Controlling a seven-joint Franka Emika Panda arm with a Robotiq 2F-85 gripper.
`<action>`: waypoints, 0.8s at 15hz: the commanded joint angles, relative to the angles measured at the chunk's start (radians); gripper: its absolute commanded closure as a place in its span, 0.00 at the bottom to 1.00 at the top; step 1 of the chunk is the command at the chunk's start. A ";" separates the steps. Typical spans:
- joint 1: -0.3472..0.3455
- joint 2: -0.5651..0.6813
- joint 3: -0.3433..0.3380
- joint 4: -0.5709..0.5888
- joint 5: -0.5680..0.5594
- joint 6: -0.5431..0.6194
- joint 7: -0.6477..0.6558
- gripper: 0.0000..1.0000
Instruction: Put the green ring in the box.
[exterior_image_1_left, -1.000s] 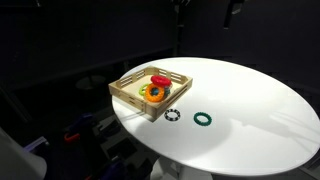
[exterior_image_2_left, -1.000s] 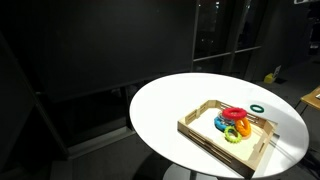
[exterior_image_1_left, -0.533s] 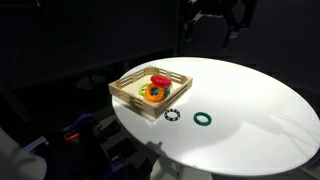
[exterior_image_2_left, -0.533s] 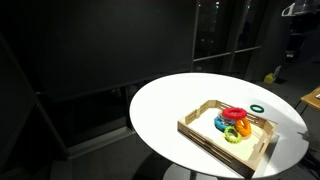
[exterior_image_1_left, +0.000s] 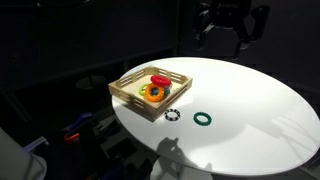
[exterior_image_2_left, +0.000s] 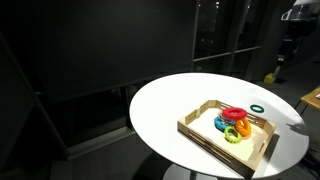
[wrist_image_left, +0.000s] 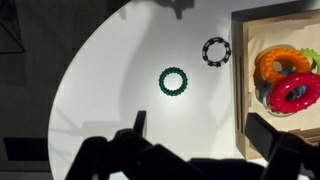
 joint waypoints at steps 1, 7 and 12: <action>-0.014 0.000 0.014 0.002 0.000 -0.003 0.000 0.00; -0.013 0.040 0.018 0.018 -0.009 -0.001 0.024 0.00; -0.012 0.105 0.031 0.011 -0.002 0.077 0.054 0.00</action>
